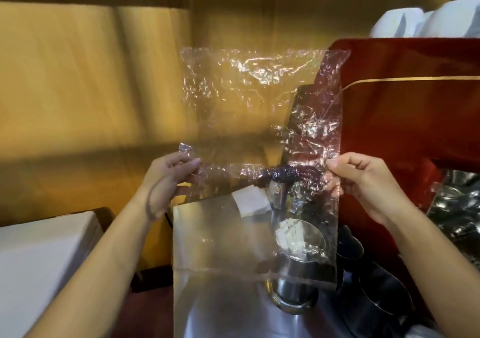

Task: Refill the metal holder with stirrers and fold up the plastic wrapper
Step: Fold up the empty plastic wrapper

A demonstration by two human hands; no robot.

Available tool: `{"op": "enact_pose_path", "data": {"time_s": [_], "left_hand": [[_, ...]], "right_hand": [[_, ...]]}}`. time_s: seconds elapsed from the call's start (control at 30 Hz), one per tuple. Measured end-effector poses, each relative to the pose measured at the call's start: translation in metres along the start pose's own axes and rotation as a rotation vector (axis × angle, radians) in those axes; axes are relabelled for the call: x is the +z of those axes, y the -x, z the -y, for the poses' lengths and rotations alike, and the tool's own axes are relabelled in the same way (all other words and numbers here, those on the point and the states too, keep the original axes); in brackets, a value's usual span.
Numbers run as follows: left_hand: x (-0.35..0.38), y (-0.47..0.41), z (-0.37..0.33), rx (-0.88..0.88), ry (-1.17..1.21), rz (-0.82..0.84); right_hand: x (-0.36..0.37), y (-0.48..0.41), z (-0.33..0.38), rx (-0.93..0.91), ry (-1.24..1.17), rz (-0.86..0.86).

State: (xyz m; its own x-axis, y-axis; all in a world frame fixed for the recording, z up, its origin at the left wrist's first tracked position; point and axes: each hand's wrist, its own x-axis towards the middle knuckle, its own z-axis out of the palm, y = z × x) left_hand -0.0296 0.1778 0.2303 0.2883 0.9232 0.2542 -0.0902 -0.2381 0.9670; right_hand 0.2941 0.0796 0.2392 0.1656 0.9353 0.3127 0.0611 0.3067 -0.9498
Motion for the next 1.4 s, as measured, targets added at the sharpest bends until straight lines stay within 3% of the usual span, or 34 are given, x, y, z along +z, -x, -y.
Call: {"op": "enact_pose_path", "data": {"time_s": [0.27, 0.7, 0.97, 1.13, 1.4], "left_hand": [[-0.017, 0.022, 0.007, -0.066, 0.018, -0.156], [-0.042, 0.063, 0.014, -0.17, -0.014, -0.196], [-0.047, 0.076, 0.025, -0.139, -0.042, -0.262], [-0.05, 0.078, 0.029, -0.083, -0.016, -0.168], [-0.042, 0.073, 0.033, -0.002, -0.024, -0.204]], "right_hand": [[0.023, -0.009, -0.016, 0.103, -0.066, 0.043], [0.038, -0.021, -0.046, 0.199, -0.182, 0.146], [0.039, -0.025, -0.066, 0.272, -0.078, 0.25], [0.033, -0.025, -0.069, 0.213, -0.131, 0.267], [0.021, -0.022, -0.075, 0.167, -0.255, 0.272]]}}
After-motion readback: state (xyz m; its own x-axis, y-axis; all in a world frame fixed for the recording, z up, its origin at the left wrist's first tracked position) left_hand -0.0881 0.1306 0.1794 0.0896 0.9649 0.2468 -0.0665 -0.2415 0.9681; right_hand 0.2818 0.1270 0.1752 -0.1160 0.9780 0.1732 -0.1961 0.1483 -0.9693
